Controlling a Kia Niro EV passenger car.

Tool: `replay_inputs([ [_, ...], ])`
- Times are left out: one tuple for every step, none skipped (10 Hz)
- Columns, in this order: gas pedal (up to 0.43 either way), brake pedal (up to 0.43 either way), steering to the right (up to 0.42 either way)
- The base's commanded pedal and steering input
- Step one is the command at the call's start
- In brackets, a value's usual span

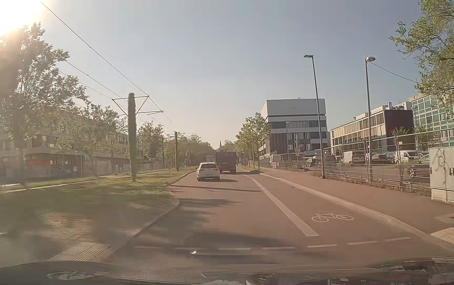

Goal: Follow the waypoints while adhering to traffic rules and regulations

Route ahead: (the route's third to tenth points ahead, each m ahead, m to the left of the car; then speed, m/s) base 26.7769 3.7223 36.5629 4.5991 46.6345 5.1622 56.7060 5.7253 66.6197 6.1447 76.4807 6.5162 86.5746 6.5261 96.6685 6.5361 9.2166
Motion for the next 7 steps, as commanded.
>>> replay_inputs([
  [0.15,0.0,-0.015],
  [0.15,0.0,-0.019],
  [0.15,0.0,-0.023],
  [0.15,0.0,-0.026],
  [0.15,0.0,-0.031],
  [0.15,0.0,-0.035],
  [0.15,0.0,-0.038],
])
